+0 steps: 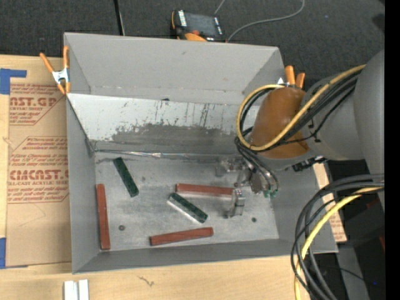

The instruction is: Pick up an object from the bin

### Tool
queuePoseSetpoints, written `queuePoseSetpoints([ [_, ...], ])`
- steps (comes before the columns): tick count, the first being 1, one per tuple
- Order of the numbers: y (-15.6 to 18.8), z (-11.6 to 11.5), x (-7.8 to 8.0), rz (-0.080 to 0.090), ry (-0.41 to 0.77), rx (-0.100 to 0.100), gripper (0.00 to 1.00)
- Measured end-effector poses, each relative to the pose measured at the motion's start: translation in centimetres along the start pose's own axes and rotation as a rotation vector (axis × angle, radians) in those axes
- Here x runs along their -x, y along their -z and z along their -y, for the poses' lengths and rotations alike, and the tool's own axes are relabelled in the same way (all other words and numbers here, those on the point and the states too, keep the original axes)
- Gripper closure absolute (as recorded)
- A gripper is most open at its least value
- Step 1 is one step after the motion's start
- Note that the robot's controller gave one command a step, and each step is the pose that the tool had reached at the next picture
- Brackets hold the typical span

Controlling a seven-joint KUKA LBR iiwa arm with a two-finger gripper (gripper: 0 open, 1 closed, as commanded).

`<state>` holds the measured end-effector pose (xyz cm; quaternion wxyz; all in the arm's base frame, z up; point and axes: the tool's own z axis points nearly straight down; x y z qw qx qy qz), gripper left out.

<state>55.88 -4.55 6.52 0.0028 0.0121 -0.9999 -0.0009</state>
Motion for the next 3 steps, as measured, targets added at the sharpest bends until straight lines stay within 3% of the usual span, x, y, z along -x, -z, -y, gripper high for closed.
queuePoseSetpoints([
  [1,0.5,0.2,0.2,0.007,-0.001,-0.002,1.0],
  [2,13.6,-4.5,2.4,0.017,-0.006,0.0,1.0],
  [3,16.4,-0.1,0.3,0.01,-0.264,-0.002,1.0],
])
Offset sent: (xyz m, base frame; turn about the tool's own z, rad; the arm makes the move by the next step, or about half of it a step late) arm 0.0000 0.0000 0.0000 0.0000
